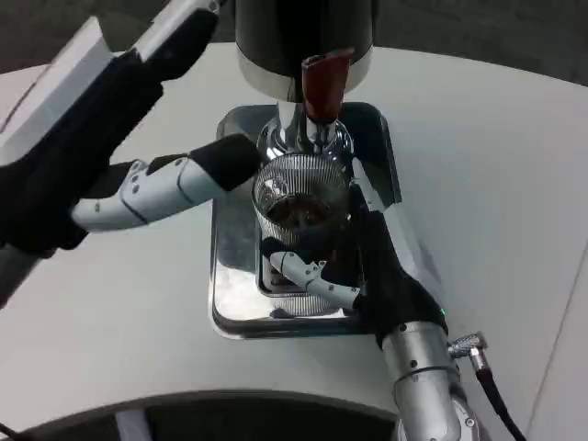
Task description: Grasp the cup under the faucet to collect the drink, then remove the cup.
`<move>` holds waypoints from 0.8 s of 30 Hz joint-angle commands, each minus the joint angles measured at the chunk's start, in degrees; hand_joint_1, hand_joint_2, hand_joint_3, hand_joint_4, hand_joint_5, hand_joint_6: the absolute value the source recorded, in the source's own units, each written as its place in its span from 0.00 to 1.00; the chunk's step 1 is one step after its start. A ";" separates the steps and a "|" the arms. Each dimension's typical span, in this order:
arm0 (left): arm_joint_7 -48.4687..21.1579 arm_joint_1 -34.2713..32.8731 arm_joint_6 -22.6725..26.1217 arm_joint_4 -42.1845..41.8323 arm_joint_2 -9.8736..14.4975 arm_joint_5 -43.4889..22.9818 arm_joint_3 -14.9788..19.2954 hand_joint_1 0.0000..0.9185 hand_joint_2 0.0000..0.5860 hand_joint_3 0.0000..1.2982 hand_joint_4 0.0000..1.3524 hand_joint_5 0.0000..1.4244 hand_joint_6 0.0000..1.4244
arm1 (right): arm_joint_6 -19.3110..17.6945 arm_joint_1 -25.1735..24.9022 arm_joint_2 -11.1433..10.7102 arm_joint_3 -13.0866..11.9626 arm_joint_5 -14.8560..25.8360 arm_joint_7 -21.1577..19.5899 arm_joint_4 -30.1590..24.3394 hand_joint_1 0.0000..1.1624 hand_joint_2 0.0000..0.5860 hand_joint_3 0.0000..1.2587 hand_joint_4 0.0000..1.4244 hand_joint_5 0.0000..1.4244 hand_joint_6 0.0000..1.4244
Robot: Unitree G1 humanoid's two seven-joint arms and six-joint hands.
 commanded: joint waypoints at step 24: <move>1.58 23.18 3.55 -8.64 -0.62 -6.35 13.17 0.00 0.33 0.00 0.00 0.02 0.00 | -6.80 -6.98 4.41 -1.11 7.28 -7.52 15.92 0.67 0.30 0.02 0.06 0.05 0.12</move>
